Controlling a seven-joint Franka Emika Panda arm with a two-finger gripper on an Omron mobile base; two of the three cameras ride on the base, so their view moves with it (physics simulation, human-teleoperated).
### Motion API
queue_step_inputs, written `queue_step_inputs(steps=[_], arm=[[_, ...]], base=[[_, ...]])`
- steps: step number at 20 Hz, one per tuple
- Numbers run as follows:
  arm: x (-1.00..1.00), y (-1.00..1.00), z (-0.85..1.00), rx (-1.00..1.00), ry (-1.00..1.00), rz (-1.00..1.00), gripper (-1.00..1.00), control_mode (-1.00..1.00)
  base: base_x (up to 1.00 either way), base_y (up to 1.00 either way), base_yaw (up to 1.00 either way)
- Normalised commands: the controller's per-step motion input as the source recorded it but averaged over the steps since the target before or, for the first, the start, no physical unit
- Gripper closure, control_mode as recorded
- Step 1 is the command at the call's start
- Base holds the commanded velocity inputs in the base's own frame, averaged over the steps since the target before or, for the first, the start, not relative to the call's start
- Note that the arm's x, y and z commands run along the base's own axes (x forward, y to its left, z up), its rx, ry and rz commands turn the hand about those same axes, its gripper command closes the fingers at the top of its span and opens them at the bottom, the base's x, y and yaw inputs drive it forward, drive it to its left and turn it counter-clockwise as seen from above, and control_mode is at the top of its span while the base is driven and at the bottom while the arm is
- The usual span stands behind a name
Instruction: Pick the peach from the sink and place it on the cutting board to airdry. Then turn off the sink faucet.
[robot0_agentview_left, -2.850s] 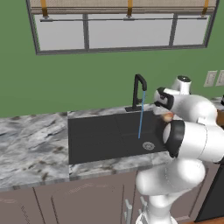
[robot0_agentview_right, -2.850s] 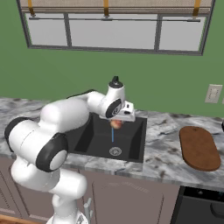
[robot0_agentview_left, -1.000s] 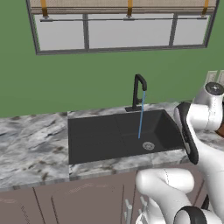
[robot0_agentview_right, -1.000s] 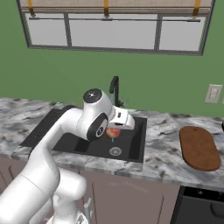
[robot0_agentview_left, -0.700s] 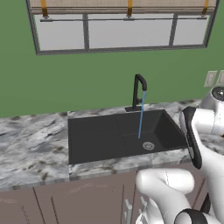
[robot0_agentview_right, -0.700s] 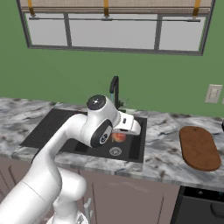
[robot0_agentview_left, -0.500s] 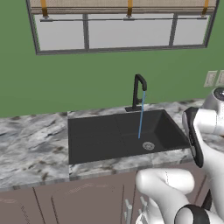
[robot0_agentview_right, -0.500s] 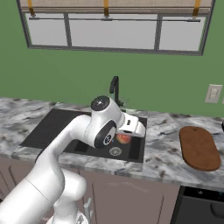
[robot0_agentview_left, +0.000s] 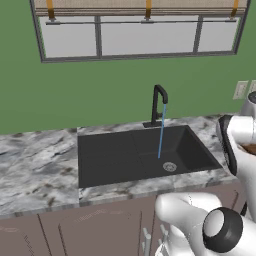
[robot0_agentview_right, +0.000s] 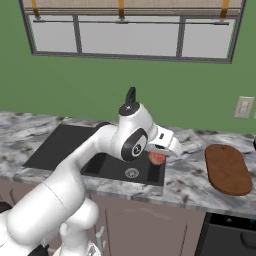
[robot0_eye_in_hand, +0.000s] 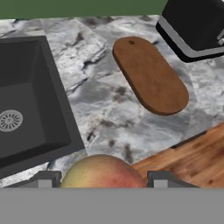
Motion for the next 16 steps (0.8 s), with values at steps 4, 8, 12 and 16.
queue_step_inputs(steps=[4, 8, 12, 16], arm=[[0.00, -0.53, 0.04, 0.00, 0.00, 0.00, 1.00, -1.00], [0.00, -0.38, 0.00, 0.00, -0.04, 0.02, 1.00, -1.00], [0.00, -0.31, 0.00, 0.00, -0.11, 0.09, 1.00, -1.00], [-0.07, -0.29, 0.00, -0.01, -0.14, 0.10, 1.00, -1.00]], base=[[0.00, 0.00, 0.00], [0.00, 0.00, 0.00], [0.00, 0.00, 0.00], [0.00, 0.00, 0.00]])
